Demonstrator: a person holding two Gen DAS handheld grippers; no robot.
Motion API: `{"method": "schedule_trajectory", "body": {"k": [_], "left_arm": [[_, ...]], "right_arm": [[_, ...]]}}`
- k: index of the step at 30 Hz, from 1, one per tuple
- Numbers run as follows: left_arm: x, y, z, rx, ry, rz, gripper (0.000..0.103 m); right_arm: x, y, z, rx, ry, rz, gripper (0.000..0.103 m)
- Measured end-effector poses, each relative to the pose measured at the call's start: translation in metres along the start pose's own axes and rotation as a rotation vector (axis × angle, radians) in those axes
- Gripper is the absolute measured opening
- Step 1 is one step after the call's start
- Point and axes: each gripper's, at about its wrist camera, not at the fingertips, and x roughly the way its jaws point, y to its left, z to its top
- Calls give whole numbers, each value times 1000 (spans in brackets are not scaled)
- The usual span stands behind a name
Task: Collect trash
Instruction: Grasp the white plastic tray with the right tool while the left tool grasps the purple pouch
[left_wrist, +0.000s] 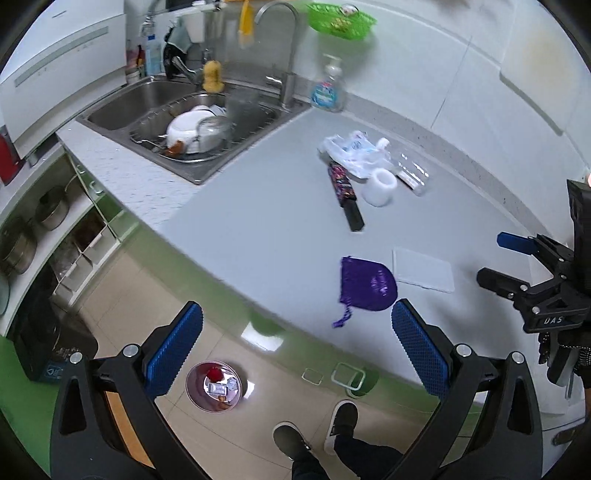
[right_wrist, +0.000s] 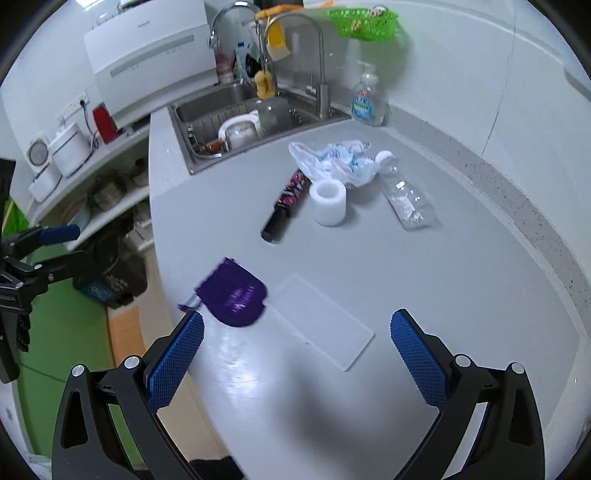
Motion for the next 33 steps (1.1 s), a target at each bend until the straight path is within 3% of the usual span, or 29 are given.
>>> {"method": "schedule_trajectory", "body": {"k": [10,16,24,28,33], "left_arm": [[45,-38,4,-61,76,48,100],[58,-40,3,-118,100,83,100],[67,-42,0,-173,113,107,100],[69,-41,0,-183,118,114,100],[69,-40,-1,-190,119,114,100]], "right_arm": [[48,-30,-5,-135,102,74,97],[77,-33,-9,-262,174,120,97],[91,-25,-8,-365,182,159,96],[96,-19,-9,-410,195,155,68],[97,-18,-9,-430,200,168,64]]}}
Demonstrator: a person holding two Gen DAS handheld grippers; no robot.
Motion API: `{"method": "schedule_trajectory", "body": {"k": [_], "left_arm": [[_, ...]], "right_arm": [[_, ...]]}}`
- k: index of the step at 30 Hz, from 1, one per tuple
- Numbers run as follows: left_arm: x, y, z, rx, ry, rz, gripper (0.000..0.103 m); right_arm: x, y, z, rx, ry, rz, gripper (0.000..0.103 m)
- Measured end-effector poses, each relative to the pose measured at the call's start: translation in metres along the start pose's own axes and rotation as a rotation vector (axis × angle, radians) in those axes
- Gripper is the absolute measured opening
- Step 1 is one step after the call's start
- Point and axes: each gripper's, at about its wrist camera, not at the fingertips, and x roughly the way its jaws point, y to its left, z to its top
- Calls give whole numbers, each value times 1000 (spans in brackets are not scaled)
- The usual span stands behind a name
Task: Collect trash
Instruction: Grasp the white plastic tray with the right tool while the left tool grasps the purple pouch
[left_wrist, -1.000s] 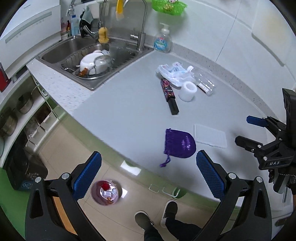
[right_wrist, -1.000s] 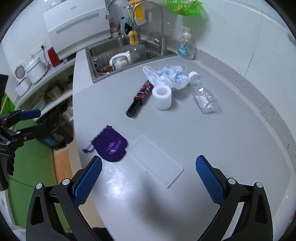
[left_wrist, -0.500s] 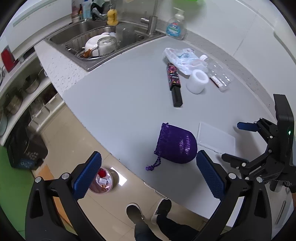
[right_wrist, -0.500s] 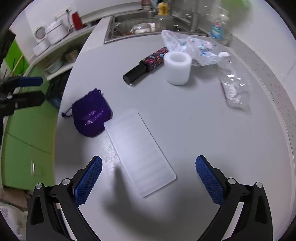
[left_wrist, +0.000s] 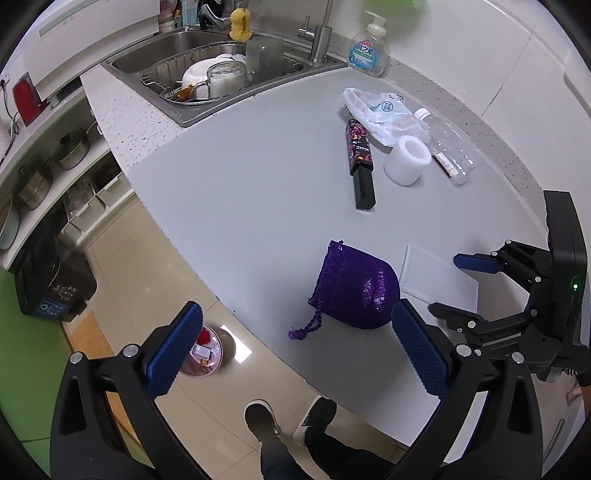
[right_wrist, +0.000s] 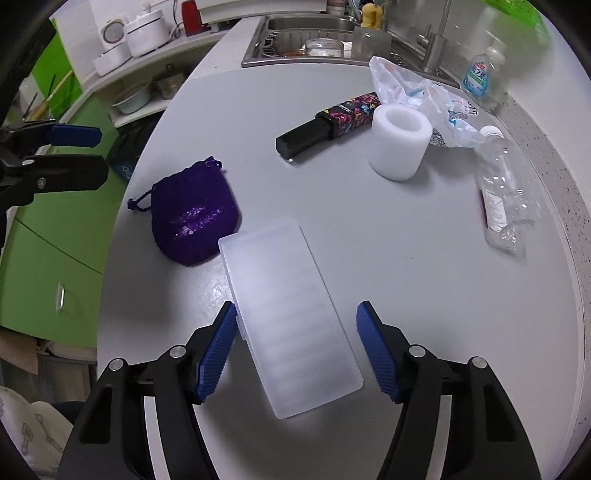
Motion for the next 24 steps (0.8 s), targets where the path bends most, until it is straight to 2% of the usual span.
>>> {"method": "schedule_trajectory", "body": {"k": [2,9,24], "left_arm": [[1,0,0,3,4,0,100],[3,-4,1,16,10,-8,100],[30,-43,7,119,46,-31,100]], "right_arm": [[0,0,1,-6,1,3,58],[-2,2,0,-4,-1,5,53],[-41,-52,-24,199,-62,-50,51]]}}
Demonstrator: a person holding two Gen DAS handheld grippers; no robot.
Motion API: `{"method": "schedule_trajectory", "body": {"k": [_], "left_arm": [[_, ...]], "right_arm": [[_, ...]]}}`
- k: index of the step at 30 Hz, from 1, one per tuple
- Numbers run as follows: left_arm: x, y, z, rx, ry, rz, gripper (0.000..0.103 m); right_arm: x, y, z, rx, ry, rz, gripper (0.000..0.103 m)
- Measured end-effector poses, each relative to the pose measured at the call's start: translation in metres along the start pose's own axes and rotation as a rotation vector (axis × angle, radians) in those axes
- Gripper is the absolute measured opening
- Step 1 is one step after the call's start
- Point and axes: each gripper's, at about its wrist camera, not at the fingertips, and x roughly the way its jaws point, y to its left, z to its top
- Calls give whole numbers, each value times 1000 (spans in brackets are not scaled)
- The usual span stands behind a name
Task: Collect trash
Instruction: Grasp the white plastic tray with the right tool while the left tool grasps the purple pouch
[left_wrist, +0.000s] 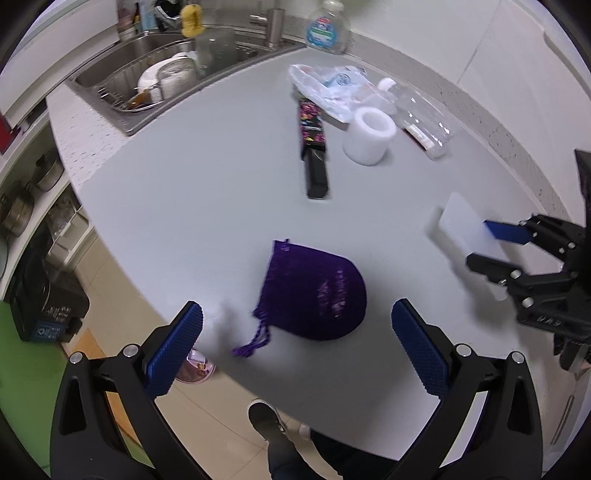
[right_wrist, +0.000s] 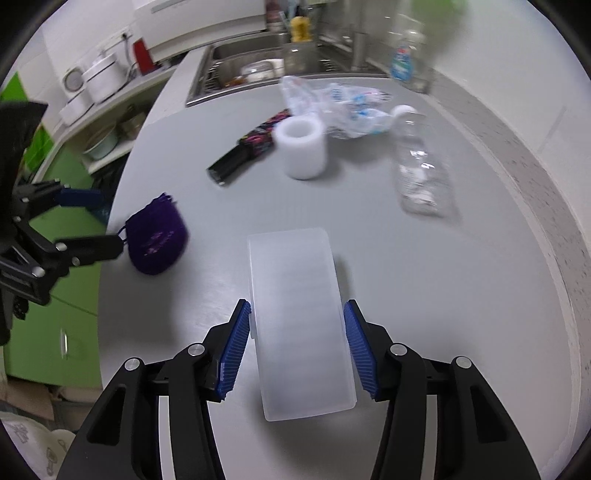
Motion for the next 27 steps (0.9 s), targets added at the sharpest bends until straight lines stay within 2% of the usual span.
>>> {"method": "schedule_trajectory", "body": {"k": [9,16,19,21,23,25,27], "left_arm": [[32,-17,5,63,36,38,100],[43,-23,1,98,27,68,97],[40,-24,-1,105,11,102,85],[37,-24,-2,110,5,101,69],[33,-25,-1,123,1,98,58],[30,-25,1,126,-4,105,43],[26,-23,2,118,-10,103,19]], "right_arm": [[-14,-26,-11,71,-12,-20,51],[-16,-35,-15,105,-23,-16,51],[-16,-35,-15,108,-27,-11,51],[-16,-33,-15,105,-28,-9,51],[-15,-31,-13,101,-29,-5,51],[-14,-29,-11,97,-31,-1,51],[-15,-26,-10,93,-32,0,51]]}}
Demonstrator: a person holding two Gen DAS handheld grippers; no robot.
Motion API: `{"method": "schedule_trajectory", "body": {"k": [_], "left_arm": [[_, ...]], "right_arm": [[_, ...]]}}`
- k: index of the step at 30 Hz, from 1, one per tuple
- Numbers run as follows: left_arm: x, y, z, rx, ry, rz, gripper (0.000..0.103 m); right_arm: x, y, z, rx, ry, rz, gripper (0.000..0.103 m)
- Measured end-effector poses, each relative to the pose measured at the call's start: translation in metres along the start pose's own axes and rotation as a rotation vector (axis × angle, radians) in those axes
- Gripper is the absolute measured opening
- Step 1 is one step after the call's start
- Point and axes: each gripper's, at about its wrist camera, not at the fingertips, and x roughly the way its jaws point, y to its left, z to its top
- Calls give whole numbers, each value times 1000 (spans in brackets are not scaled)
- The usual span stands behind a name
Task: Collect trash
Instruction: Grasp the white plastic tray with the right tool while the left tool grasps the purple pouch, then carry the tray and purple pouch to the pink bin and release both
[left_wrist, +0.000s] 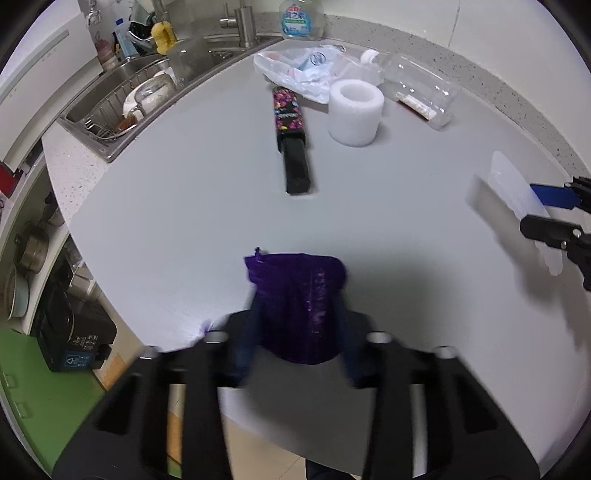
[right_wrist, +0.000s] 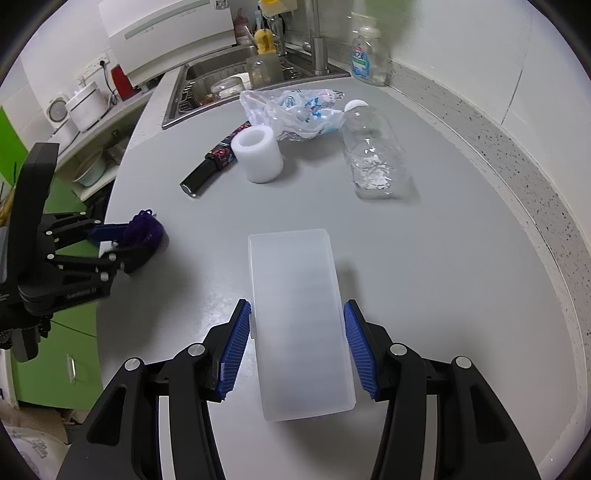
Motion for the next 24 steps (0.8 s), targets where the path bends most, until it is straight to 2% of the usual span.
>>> {"method": "schedule_trajectory", "body": {"k": [2,5,13,20,24], "left_arm": [[-3,1,3,0,1,-8,12],[-5,4,3,-3,2,-22,9],[-29,8,-3,0,-27,-49,8],[-65,36,-20,-27,-62,-55,8],[-81,63,-39,-64,-71,-35,8]], "right_arm": [[-1,2,1,-4,-3,0,51],[-3,5,1,-4,-9,-3,51],[-19,17,5,-10,-40,-9,51],[-32,52,18,-49,-71,4,51],[-31,90,30,-101,-83,37,51]]}}
